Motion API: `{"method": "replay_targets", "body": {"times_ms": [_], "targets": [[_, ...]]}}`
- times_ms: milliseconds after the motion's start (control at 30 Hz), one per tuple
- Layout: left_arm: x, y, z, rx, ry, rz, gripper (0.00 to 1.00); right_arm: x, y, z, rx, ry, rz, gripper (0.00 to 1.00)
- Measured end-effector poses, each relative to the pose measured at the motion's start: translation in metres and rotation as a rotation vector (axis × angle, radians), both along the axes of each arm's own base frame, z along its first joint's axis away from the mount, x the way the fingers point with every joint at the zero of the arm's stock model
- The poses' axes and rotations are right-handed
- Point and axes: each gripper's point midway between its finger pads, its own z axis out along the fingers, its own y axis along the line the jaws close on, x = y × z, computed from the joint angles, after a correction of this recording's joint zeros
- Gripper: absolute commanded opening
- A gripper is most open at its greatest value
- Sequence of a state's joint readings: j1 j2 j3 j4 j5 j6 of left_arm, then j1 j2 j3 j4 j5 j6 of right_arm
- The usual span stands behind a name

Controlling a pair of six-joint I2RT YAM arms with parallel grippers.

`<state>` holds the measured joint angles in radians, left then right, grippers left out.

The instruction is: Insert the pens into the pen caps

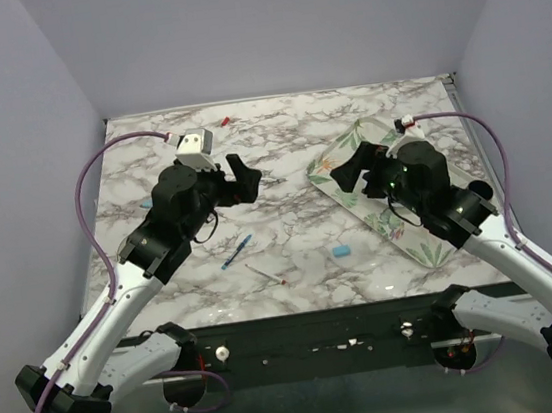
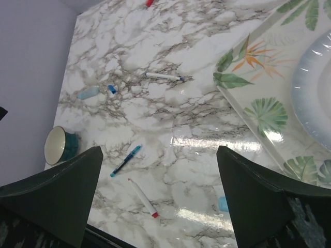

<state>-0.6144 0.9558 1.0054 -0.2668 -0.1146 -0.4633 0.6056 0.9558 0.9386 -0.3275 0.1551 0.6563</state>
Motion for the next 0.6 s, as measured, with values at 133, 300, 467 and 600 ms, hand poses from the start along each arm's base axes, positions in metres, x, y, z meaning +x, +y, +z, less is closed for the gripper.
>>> {"method": "replay_targets", "body": {"times_ms": [133, 300, 467, 600], "targets": [[0.002, 0.004, -0.002, 0.008, 0.004, 0.023, 0.99, 0.0, -0.01, -0.004, 0.023, 0.053, -0.082, 0.95], [0.008, 0.017, -0.006, 0.015, 0.016, 0.115, 0.99, -0.004, -0.02, -0.019, 0.066, 0.195, -0.208, 0.93], [0.02, 0.049, -0.015, -0.005, 0.061, 0.343, 0.98, -0.007, -0.016, -0.036, 0.012, 0.258, -0.179, 0.92], [0.027, 0.067, -0.036, -0.085, 0.169, 0.525, 0.93, -0.013, -0.006, -0.046, -0.06, 0.245, -0.052, 0.9]]}}
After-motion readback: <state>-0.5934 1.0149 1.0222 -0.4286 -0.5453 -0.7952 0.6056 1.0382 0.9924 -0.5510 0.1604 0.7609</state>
